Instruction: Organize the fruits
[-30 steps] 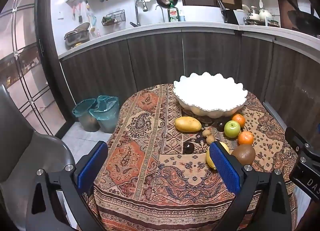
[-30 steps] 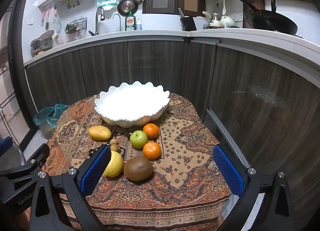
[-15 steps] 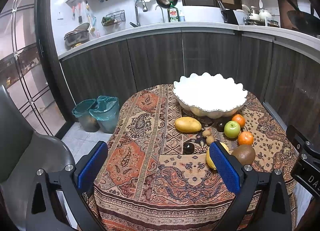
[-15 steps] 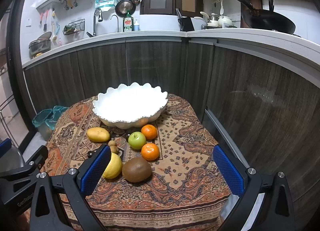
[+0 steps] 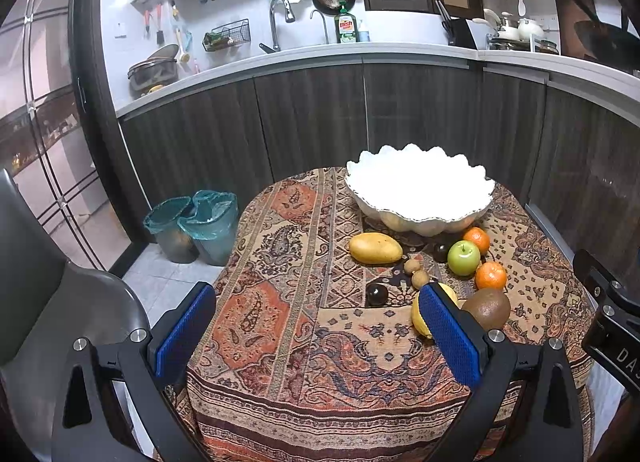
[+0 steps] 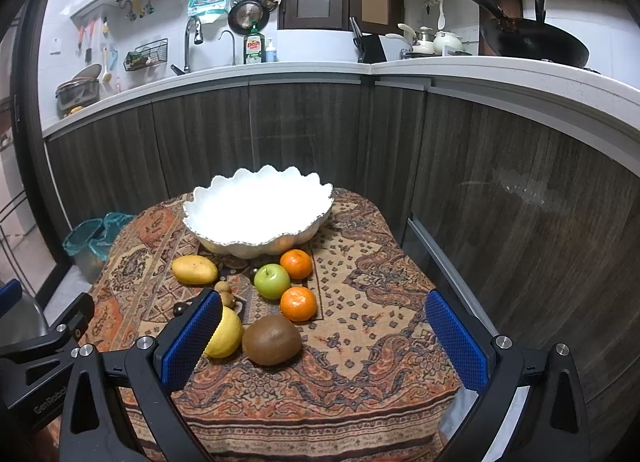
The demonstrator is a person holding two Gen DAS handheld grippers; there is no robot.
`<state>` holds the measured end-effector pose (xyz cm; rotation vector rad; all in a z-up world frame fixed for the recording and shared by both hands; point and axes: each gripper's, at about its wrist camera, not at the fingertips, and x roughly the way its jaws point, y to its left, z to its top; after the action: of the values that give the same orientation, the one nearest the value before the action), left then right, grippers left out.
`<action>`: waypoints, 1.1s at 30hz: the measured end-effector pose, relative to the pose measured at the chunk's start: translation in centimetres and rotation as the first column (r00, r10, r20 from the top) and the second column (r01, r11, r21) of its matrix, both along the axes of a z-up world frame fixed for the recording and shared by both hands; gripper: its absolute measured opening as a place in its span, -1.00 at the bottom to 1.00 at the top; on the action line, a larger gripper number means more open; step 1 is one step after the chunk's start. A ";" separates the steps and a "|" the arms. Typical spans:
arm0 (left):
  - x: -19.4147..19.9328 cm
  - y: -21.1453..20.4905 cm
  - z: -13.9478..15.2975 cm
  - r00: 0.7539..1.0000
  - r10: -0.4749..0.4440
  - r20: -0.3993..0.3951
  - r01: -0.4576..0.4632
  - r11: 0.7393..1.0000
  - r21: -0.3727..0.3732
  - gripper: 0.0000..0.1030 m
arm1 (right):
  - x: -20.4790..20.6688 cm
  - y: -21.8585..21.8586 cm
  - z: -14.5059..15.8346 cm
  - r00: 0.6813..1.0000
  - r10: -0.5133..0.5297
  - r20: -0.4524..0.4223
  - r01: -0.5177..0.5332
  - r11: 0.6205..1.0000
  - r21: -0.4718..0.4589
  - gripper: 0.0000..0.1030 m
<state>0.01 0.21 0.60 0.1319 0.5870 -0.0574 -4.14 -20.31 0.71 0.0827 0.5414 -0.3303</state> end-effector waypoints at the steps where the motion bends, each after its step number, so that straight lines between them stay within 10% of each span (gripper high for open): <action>1: 0.0 0.0 0.0 1.000 0.000 0.000 0.000 1.000 -0.001 1.00 | 0.0 0.0 0.0 1.000 -0.001 -0.001 0.001 1.000 0.000 1.00; 33: -0.4 0.4 0.2 1.000 0.007 0.017 -0.007 1.000 0.002 1.00 | -0.4 0.2 0.3 1.000 -0.013 0.021 0.013 1.000 -0.006 1.00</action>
<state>-0.41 0.58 0.76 0.1322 0.5707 -0.0492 -4.56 -20.08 1.05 0.0833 0.5196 -0.3437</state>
